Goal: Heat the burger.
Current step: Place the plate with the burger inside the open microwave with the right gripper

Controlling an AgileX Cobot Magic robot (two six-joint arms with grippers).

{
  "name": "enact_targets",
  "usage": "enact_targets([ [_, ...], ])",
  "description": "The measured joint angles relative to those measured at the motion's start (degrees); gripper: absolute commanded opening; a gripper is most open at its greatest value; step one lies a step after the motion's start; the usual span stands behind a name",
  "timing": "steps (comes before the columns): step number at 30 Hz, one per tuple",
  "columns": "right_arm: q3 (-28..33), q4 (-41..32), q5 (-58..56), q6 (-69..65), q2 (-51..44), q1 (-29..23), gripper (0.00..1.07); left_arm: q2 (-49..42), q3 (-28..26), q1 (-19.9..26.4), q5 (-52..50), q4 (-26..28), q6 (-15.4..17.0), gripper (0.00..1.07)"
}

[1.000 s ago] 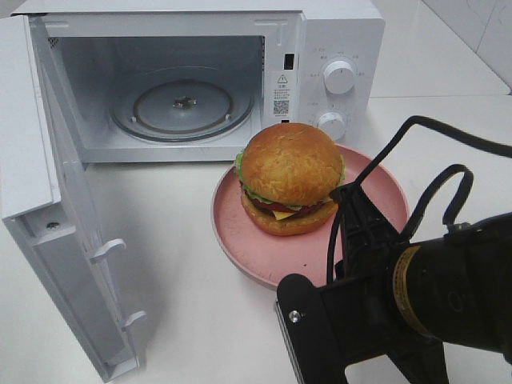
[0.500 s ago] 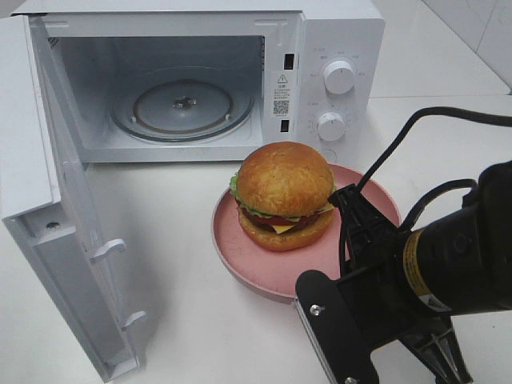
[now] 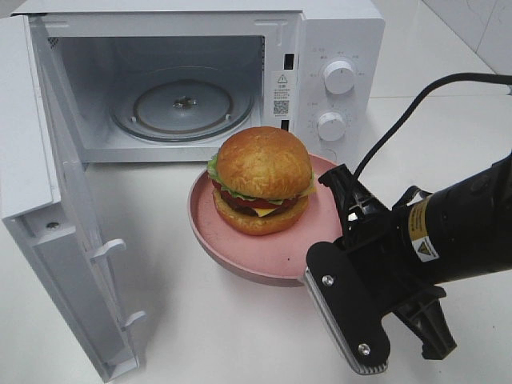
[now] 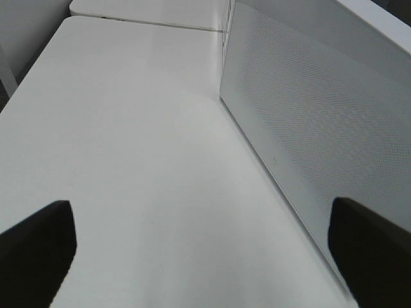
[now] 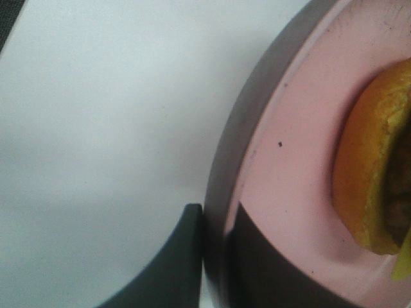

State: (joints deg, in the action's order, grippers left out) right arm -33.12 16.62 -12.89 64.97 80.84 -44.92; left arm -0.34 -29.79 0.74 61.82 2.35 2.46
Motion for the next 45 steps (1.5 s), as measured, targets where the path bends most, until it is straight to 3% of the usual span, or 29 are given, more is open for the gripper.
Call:
enact_targets([
  [4,0.0,-3.8,0.8,5.2,0.0,1.8,0.00,0.0,0.0,0.0,0.0,0.0,0.0,1.00],
  [12,0.0,-19.6,4.5,23.4,0.0,5.2,0.00,0.0,0.0,0.0,0.0,0.0,0.0,1.00],
  [15,0.0,-21.7,4.8,26.8,0.0,5.2,0.00,0.0,0.0,0.0,0.0,0.0,0.0,1.00],
  [26,-1.7,-15.9,2.5,24.1,0.5,5.2,0.00,0.0,0.0,0.0,0.0,0.0,0.0,1.00],
  [45,-14.6,-15.2,1.5,22.9,11.6,5.1,0.00,0.0,0.0,0.0,0.0,0.0,0.0,1.00],
])
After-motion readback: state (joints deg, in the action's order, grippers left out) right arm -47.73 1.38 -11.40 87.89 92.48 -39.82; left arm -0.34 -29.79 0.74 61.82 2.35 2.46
